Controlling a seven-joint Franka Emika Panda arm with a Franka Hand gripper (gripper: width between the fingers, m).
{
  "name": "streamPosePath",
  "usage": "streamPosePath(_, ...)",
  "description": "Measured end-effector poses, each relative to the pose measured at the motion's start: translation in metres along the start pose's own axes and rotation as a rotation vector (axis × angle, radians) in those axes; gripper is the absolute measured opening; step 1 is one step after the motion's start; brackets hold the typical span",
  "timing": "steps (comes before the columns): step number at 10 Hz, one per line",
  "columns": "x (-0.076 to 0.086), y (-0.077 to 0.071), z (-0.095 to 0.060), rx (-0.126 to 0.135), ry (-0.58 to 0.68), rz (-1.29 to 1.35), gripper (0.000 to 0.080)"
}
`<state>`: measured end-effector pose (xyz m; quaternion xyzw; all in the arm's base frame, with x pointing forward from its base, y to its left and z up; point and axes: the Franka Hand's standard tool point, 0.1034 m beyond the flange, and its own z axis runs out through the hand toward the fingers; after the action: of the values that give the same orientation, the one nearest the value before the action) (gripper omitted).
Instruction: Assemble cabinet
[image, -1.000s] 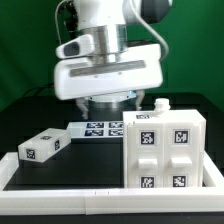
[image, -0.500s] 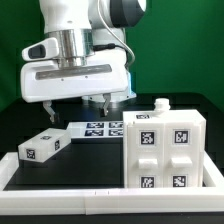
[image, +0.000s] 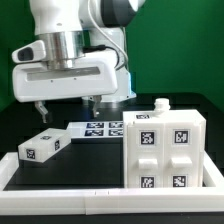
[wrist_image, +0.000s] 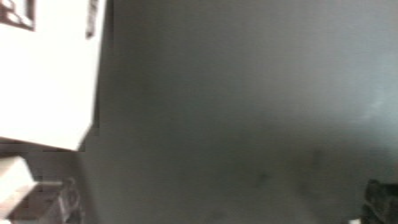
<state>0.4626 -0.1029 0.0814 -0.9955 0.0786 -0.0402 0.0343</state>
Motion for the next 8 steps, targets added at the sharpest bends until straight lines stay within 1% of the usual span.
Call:
streamPosePath(1,-0.002,0.011,0.002,-0.005,-0.004,0.017,0.0797)
streamPosePath(3,-0.010,0.038,0.007,-0.008,-0.012,0.021,0.0797)
streamPosePath(5,-0.009,0.033,0.007,-0.006,-0.012,0.013,0.0797)
streamPosePath(7,-0.010,0.033,0.008,-0.002,-0.023,0.022,0.0797)
streamPosePath(8,-0.012,0.033,0.012,0.022,-0.084,0.069,0.0797)
